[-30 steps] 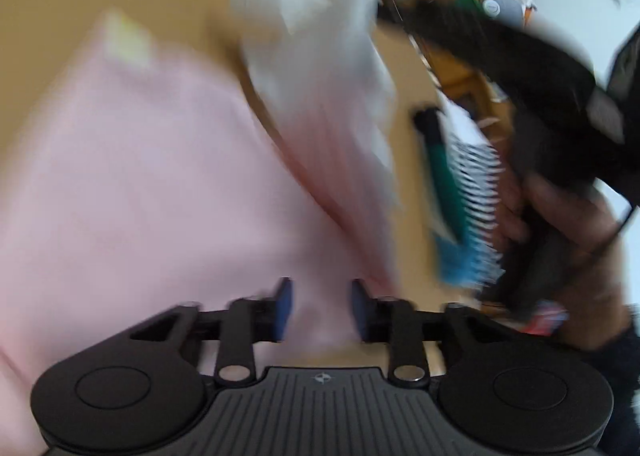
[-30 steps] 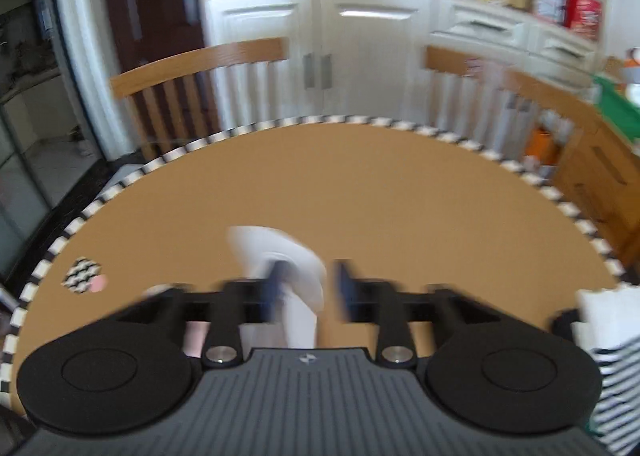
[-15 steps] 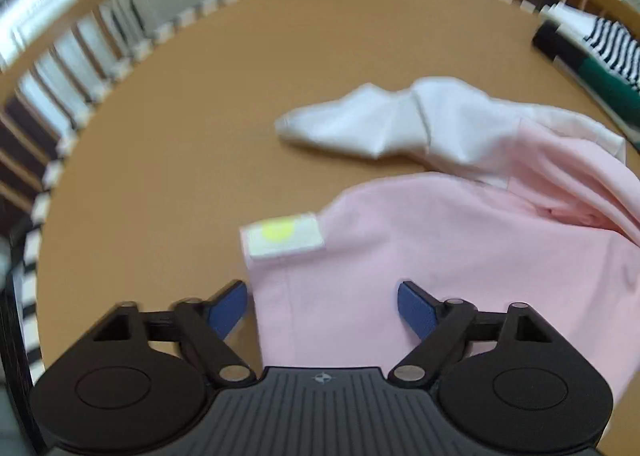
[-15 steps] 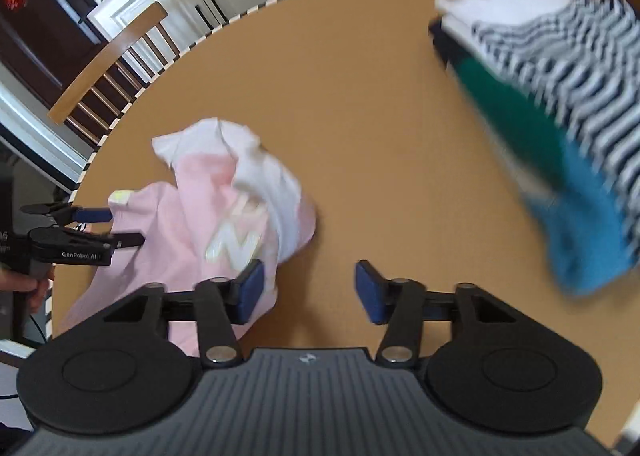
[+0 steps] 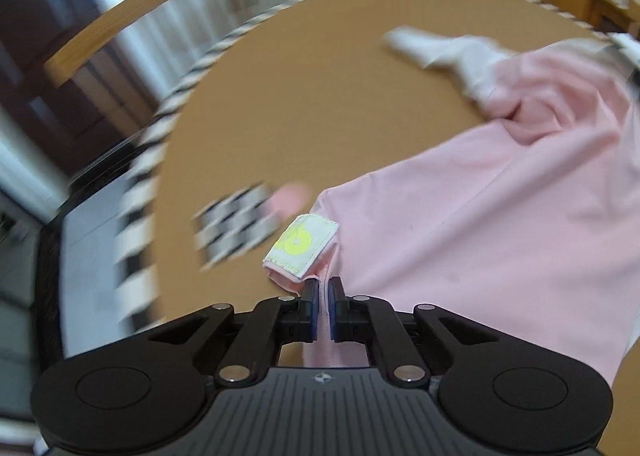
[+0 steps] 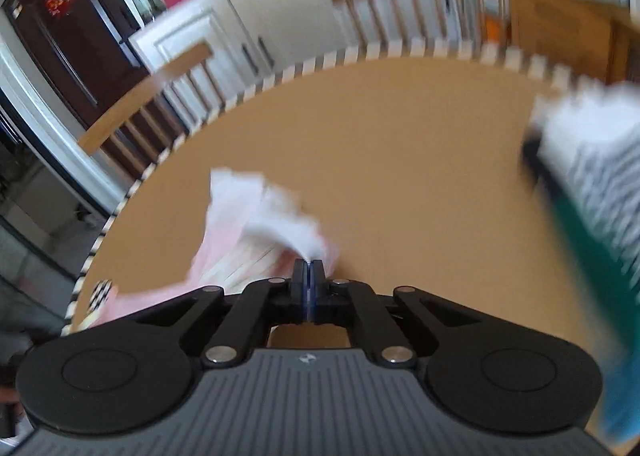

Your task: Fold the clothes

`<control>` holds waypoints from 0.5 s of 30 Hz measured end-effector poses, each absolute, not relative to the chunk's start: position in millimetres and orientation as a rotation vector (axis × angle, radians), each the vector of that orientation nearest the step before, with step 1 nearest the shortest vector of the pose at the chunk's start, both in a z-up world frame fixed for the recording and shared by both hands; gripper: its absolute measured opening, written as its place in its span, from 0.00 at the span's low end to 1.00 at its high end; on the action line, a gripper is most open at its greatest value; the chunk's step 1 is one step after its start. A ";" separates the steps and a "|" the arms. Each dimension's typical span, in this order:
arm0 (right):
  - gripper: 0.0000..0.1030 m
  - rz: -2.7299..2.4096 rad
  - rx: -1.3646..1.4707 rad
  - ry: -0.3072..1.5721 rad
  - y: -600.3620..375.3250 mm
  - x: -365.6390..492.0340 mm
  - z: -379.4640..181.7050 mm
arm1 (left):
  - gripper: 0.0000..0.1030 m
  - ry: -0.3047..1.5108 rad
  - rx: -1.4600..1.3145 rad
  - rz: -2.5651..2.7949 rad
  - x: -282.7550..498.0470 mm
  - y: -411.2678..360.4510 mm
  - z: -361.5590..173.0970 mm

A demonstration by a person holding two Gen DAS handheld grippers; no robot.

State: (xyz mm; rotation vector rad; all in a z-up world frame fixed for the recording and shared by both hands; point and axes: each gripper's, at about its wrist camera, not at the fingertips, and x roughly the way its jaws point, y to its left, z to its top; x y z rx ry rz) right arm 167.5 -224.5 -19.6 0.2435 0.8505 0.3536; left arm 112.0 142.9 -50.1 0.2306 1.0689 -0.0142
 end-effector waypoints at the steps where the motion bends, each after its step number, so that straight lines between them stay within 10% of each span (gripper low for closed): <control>1: 0.01 0.337 0.198 0.810 -228.0 174.6 -2.2 | 0.06 1.082 0.205 0.017 100.2 155.1 -47.5; 8: 0.03 0.276 -0.008 0.680 -195.7 269.3 46.9 | 0.06 1.123 0.141 0.163 68.9 190.4 -36.8; 10: 0.25 0.293 -0.023 0.779 -174.9 294.9 26.0 | 0.08 1.130 0.117 0.164 68.0 191.9 -29.4; 15: 0.32 0.329 -0.013 0.880 -185.5 278.1 -17.0 | 0.37 0.979 0.118 0.054 69.7 197.2 25.2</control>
